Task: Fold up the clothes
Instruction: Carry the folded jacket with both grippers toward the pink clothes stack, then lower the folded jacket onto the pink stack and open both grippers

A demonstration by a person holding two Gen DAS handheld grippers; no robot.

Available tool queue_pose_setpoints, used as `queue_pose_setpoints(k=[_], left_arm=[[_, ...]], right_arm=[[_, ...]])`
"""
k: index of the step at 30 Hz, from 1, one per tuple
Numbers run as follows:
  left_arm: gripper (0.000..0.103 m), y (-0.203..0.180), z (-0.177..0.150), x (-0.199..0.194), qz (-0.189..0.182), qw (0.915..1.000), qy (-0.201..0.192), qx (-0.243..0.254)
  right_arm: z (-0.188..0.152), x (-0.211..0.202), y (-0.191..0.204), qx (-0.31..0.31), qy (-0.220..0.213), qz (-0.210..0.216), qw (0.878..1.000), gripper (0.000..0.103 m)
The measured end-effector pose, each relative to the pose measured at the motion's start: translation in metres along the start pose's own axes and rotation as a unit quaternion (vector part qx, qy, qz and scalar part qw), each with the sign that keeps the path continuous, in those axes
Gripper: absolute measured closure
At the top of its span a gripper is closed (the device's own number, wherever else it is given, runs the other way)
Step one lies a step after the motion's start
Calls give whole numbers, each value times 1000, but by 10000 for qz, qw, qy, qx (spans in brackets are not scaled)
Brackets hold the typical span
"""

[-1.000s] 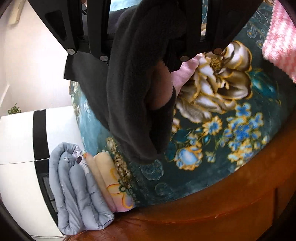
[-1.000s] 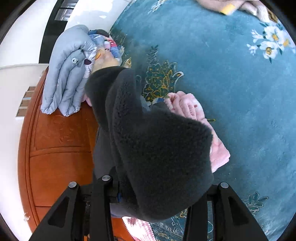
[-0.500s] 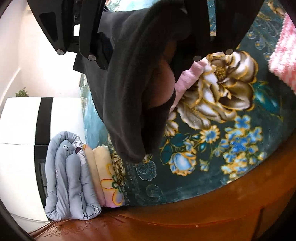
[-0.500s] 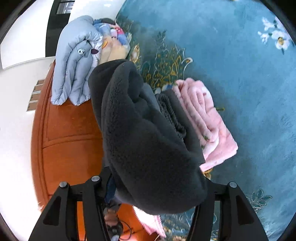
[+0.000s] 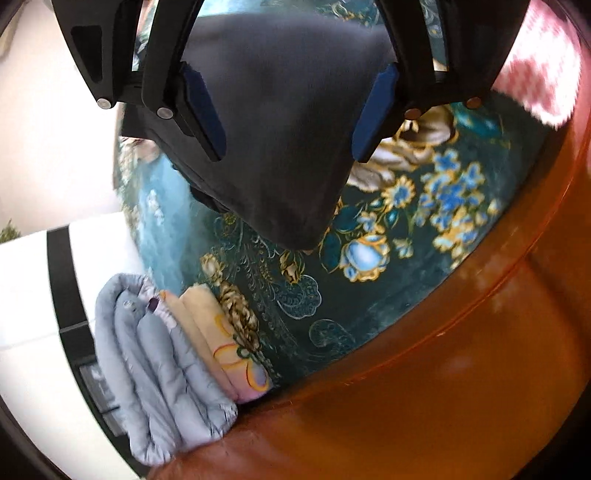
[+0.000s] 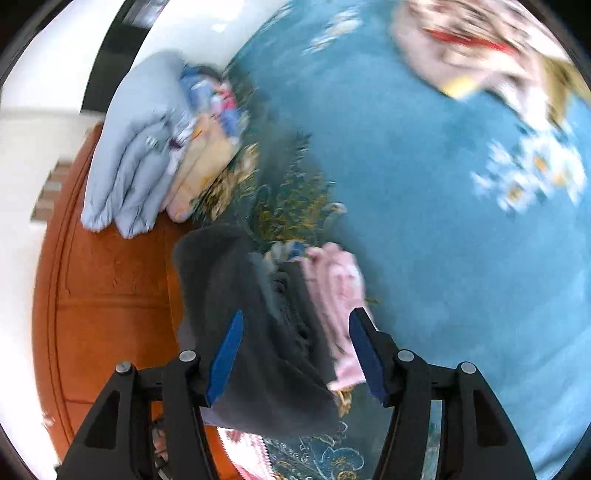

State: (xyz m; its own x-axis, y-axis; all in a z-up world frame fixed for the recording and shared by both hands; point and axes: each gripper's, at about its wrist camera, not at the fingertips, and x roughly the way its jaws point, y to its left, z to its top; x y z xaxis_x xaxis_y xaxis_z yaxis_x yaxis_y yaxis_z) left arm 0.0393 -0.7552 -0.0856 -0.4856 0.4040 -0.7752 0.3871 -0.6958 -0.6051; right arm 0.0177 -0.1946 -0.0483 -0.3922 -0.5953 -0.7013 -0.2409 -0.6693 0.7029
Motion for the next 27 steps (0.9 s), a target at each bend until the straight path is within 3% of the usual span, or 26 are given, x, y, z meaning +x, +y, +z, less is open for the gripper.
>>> queue_pose_setpoints(k=[3,6,7,8,9,10,11,12,14,17,21,24,27], left_arm=[[29,-1,8,26,154,9995,262,7],[30,-9,9,34,165,9991,316,219],[30,-13,9,34,234,9987,320,328],[31,-16,9,35,306,9982,332,405],[40,-17,10,37,380,9976,351,458],[60,-18,10,38,439,9971,364,497],[66,-18,11,38,486,9967,372,526],[78,-18,11,38,516,9965,350,563],[83,-21,10,34,551,9960,259,652],[88,-28,15,19,403,9968,-10,688],[92,-34,27,-15,-140,9961,-572,663],[93,-33,35,-13,2,9949,-685,747],[93,-19,37,22,501,9956,-252,753]], right_arm=[[18,30,31,-401,176,-206,9988,42],[30,54,44,-373,371,-333,9981,42],[32,59,48,-382,394,-442,9975,45],[34,62,52,-389,403,-527,9970,55],[35,64,53,-376,417,-584,9967,61],[37,65,53,-354,436,-638,9964,72],[38,67,54,-331,456,-692,9960,86],[40,66,57,-373,444,-747,9955,94],[42,63,68,-624,415,-843,9936,95],[44,52,87,-920,358,-590,9934,96],[57,31,102,-1033,-98,-254,9943,96],[70,25,103,-1045,-413,-279,9933,96],[75,53,74,-673,-178,-682,9952,96]])
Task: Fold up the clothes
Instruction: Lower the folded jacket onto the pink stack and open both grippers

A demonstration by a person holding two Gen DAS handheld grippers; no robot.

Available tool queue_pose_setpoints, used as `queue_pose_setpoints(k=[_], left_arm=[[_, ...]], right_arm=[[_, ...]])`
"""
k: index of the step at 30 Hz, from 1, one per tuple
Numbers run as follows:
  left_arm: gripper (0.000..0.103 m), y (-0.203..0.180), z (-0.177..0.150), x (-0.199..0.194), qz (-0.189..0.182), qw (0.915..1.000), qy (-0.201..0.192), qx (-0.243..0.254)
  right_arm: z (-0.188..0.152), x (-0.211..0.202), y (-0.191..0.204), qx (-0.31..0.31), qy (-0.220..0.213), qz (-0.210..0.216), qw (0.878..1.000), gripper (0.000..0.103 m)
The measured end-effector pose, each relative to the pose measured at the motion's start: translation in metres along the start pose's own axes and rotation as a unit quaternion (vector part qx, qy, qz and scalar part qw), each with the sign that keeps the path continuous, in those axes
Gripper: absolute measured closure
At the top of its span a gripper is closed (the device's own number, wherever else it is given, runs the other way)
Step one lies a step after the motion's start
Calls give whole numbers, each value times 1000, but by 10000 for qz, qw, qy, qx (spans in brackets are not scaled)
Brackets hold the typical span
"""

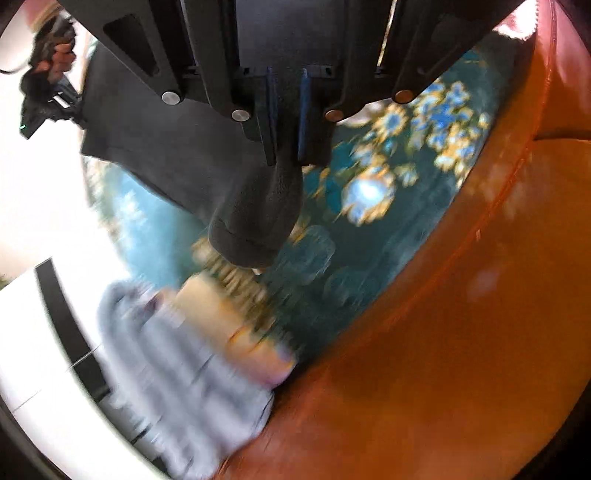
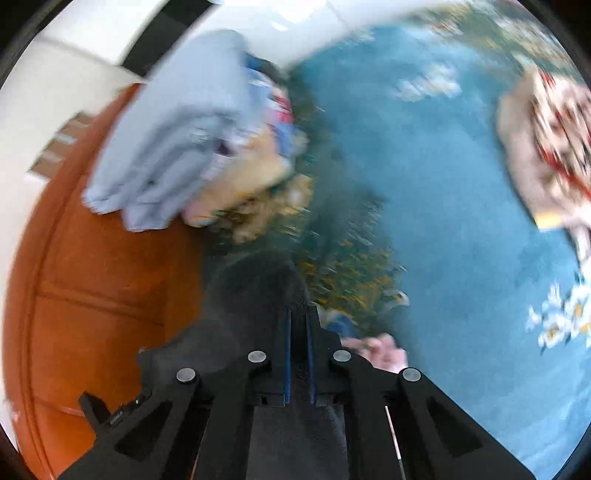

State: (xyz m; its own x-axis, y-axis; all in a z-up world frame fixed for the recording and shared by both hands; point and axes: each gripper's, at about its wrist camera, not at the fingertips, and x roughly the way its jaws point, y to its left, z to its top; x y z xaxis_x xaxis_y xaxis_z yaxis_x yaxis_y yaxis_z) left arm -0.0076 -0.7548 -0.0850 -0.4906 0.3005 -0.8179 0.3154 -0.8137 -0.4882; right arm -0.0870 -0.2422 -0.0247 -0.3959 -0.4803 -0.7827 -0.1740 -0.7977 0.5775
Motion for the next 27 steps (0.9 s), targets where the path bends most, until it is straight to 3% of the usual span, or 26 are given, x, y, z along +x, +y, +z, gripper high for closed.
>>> queue_pose_setpoints(k=[3,9,12,15,16,19,23,25,27], left_arm=[[93,16,-7,24,111,9990,311,-297],[88,14,-1,7,-115,9985,224,-479],[78,-2,5,-17,166,9996,-13,-230],[57,-30,0,-41,608,9975,-312,174],[55,-42,-5,-44,654,9967,-376,300],[54,-82,-29,-45,315,9966,-287,710],[54,-123,-67,-35,-93,9940,-116,1086],[51,-135,-82,-20,-309,9939,68,1059],[51,-135,-90,2,-266,9942,288,1003]], right_arm=[[-12,30,-22,214,411,-337,9984,96],[-11,28,-21,187,390,-232,9988,96],[-6,16,-8,-57,339,-222,9992,92],[-7,-1,5,-239,40,-757,9968,91],[-10,-7,7,-202,-108,-950,9952,91],[-28,-22,18,-154,-426,-1068,9932,89],[-80,-32,61,-942,-304,-542,9936,89],[-109,-33,82,-1597,-278,-532,9853,89],[-133,-22,95,-2198,-236,-690,9728,89]])
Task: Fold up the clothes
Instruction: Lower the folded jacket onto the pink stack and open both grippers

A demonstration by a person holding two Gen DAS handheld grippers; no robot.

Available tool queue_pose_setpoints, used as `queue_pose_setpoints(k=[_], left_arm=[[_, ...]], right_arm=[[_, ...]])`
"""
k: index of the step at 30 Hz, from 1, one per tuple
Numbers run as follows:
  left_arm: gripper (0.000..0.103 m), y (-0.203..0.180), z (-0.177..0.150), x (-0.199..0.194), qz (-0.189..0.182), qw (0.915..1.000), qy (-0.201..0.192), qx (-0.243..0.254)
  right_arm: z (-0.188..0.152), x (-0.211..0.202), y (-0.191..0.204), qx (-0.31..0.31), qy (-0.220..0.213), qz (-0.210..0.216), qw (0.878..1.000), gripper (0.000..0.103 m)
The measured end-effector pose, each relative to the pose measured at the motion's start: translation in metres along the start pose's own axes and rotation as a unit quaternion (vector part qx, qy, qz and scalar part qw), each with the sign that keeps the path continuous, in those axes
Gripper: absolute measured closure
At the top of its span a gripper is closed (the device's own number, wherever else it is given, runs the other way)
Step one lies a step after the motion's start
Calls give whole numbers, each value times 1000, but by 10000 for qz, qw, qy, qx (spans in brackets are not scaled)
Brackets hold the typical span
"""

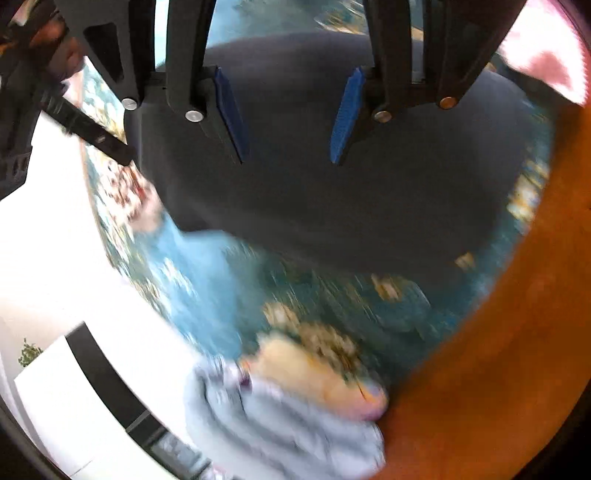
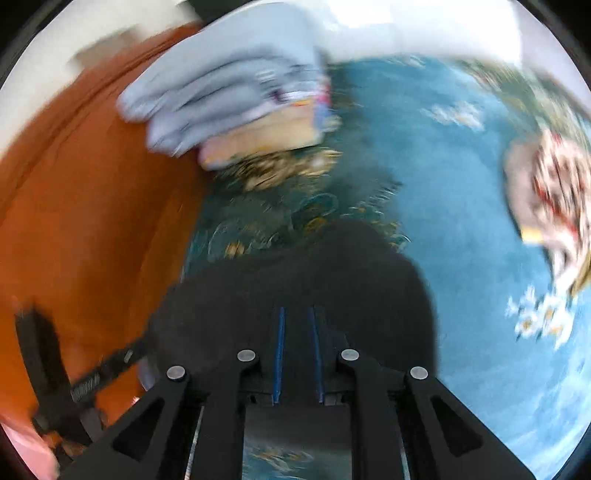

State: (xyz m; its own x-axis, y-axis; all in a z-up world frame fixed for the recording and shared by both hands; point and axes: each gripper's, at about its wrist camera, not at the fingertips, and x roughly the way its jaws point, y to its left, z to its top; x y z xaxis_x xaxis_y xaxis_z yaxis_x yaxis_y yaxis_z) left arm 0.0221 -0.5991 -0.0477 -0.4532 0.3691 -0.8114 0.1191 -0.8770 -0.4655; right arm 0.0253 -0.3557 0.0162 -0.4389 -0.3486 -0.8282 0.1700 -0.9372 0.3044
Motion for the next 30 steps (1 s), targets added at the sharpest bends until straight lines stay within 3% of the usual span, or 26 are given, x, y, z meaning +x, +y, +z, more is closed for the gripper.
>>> queue_pose_setpoints(k=[3,8,13,16,18,20,24,28,30], left_arm=[[51,-2,-10,33,28,9994,332,-95],[51,6,-6,47,-232,9974,470,-487],[51,-9,4,32,-5,9976,549,-431],[50,-19,-5,11,-13,9981,425,-441],[50,-32,-16,3,45,9983,445,-381],[50,-45,-32,-2,62,9978,538,-373],[49,-69,-65,-11,145,9968,647,-440],[41,-93,-93,-26,344,9961,609,-547],[38,-109,-104,-36,516,9955,548,-571]], right_arm=[[-18,37,7,-371,522,-210,9977,89],[-17,73,-20,205,852,-154,9960,89],[-3,65,-16,343,997,-104,9944,89],[-4,39,-16,408,832,29,9957,89],[-10,19,-20,407,739,112,9964,83],[-19,6,-26,382,761,110,9963,63],[-40,-12,-43,306,934,-65,9951,61],[-55,-35,-60,263,977,-1,9949,42],[-62,-46,-66,149,1013,92,9947,42]])
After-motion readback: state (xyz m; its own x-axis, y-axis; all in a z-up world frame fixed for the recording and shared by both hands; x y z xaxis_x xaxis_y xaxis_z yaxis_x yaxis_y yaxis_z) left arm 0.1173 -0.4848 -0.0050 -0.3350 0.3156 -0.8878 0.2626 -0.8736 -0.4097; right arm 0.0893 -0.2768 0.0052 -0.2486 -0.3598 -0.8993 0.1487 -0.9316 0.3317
